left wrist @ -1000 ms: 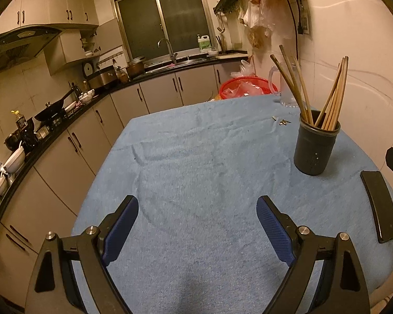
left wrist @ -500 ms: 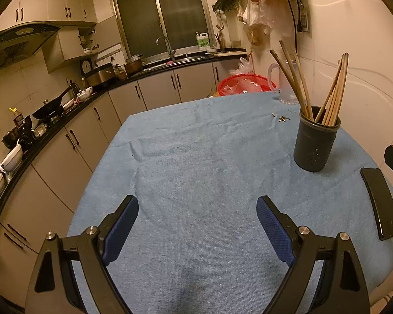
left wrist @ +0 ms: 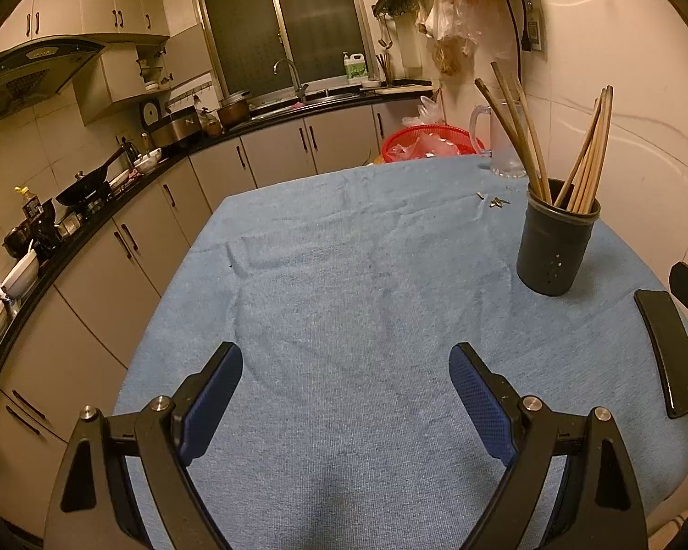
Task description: Organize utensils
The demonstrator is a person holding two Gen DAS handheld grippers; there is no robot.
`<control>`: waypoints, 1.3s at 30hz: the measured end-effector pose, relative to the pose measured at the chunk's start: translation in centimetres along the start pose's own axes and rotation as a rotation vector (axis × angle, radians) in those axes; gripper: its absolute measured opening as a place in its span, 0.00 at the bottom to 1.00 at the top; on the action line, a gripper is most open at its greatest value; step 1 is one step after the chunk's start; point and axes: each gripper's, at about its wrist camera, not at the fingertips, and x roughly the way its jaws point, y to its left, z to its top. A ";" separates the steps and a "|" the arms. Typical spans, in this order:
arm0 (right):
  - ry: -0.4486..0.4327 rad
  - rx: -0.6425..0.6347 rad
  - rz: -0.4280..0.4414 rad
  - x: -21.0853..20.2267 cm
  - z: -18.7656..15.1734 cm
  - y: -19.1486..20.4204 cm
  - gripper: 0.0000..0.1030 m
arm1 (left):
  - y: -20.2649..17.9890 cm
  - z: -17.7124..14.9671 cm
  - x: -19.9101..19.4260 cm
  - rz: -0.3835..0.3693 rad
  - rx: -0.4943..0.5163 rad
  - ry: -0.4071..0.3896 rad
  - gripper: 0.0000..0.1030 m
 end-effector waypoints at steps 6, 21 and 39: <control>0.009 -0.002 0.001 0.2 -0.1 0.1 0.74 | 0.0 -0.1 0.1 0.000 -0.001 0.003 0.89; 0.028 -0.013 0.004 0.5 -0.3 0.5 0.74 | 0.1 -0.3 0.4 -0.004 -0.001 0.011 0.89; 0.046 -0.018 0.008 1.2 -0.6 0.7 0.74 | 0.2 -0.3 0.5 0.001 -0.008 0.019 0.89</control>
